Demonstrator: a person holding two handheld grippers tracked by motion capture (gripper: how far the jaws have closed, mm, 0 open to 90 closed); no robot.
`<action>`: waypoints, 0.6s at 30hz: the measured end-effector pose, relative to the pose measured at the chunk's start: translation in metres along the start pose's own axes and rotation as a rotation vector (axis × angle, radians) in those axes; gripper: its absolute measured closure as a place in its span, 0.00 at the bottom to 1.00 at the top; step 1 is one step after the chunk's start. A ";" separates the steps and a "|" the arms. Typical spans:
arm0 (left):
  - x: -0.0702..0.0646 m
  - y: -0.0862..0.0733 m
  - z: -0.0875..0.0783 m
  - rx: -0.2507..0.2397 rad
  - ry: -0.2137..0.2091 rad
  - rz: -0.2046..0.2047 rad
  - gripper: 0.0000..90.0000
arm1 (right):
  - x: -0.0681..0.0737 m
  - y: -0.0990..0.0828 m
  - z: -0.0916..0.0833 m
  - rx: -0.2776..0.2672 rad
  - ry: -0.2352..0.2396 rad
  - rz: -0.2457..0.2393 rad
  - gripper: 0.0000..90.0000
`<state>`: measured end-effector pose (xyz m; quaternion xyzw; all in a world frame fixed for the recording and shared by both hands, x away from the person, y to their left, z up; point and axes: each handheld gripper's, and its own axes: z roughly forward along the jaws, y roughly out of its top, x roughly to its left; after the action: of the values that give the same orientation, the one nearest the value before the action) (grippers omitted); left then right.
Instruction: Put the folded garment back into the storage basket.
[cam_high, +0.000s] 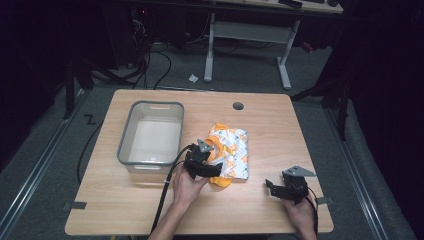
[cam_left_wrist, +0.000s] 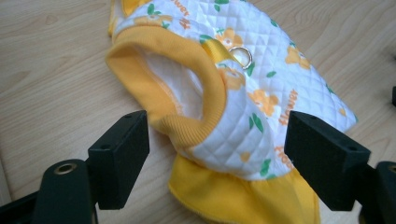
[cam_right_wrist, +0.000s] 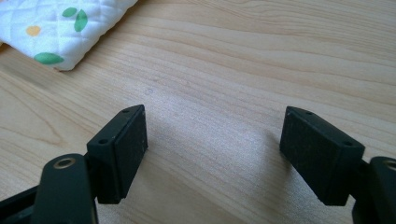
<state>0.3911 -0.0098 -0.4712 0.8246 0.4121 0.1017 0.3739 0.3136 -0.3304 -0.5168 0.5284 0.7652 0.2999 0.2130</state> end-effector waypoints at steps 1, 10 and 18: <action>0.001 0.005 0.003 0.005 0.005 -0.002 0.25 | 0.000 0.000 0.000 0.000 0.000 0.000 0.26; 0.004 0.024 0.018 0.009 0.016 -0.023 0.22 | 0.000 0.000 0.000 0.000 0.000 0.000 0.26; 0.007 0.039 0.043 0.063 0.060 -0.026 0.19 | 0.000 0.000 0.000 0.000 0.000 0.000 0.26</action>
<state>0.4391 -0.0424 -0.4747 0.8270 0.4369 0.1085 0.3367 0.3136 -0.3304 -0.5167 0.5285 0.7652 0.2996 0.2131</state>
